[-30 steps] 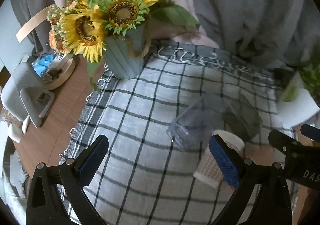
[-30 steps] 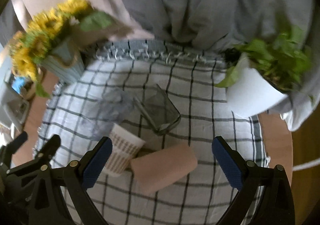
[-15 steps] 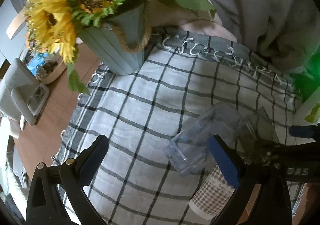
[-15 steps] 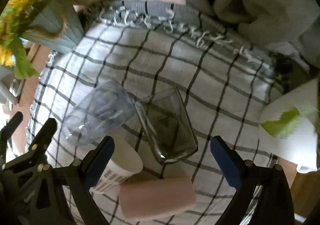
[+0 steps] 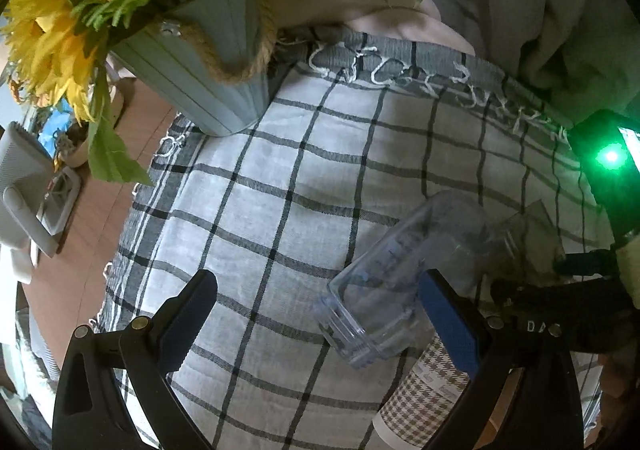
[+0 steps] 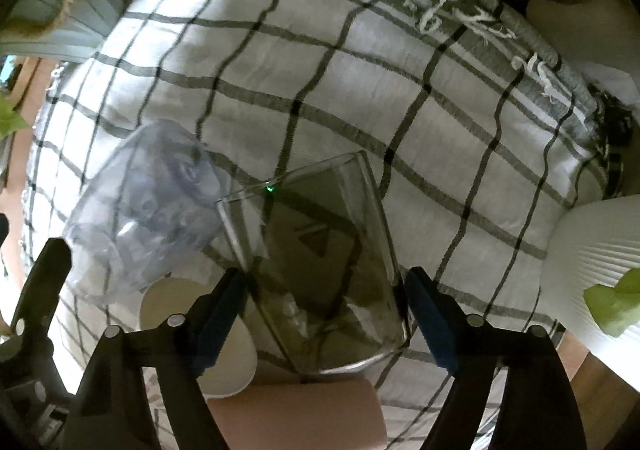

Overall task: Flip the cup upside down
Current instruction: 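Lift the glass cup with the right tool and turn it rim-down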

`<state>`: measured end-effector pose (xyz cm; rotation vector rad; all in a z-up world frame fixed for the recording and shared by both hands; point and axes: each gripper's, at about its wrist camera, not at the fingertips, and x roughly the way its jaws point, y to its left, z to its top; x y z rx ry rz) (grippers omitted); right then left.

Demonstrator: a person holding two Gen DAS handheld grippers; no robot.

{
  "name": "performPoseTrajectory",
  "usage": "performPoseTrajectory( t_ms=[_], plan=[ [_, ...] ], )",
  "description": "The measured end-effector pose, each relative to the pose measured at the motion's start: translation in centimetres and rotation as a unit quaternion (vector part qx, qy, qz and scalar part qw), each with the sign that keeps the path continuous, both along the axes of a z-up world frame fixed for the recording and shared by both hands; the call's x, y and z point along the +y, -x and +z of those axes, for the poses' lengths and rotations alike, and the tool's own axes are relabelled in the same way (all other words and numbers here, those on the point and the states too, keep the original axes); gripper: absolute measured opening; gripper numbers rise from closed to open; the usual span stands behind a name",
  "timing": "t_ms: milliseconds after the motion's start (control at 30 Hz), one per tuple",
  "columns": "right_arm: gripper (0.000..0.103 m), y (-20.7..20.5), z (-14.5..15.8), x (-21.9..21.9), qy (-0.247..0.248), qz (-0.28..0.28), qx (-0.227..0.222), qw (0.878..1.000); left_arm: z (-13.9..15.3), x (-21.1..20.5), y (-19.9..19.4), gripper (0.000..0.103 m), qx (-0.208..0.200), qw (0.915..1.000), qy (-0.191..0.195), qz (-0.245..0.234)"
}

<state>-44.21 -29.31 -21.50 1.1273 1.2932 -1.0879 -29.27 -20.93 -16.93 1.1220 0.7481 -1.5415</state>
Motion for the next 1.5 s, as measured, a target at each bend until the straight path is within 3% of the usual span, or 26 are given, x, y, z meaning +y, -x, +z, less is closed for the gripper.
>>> performPoseTrajectory(
  t_ms=[333,367,633,733,967,1167,1500],
  plan=[
    [0.074,-0.1,1.2,1.4,0.024,-0.009,0.017,1.0,0.0,-0.2,-0.2,0.102,0.002,0.9999,-0.005,-0.014],
    [0.074,-0.2,1.6,1.6,0.029,0.018,0.021,0.999,0.0,-0.2,-0.3,0.102,0.007,1.0,0.004,0.003],
    [0.074,0.1,8.0,5.0,0.098,-0.017,0.021,0.995,2.4,1.0,-1.6,0.102,0.035,0.9991,0.014,-0.018],
    [0.074,-0.8,12.1,7.6,0.153,-0.051,0.016,0.987,3.7,2.2,-2.7,0.102,0.049,0.9979,0.023,-0.037],
    [0.074,-2.0,16.3,15.9,0.246,-0.152,-0.019,0.957,5.9,5.8,-6.2,0.102,0.066,0.9953,0.041,-0.058],
    [0.074,-4.7,14.8,21.4,0.253,-0.204,-0.038,0.945,6.1,8.9,-9.5,0.102,0.071,0.994,0.037,-0.074],
    [0.074,-10.0,8.4,26.3,0.207,-0.226,-0.055,0.95,2.5,12.0,-15.4,0.102,0.037,0.9983,-0.003,-0.044]
  ],
)
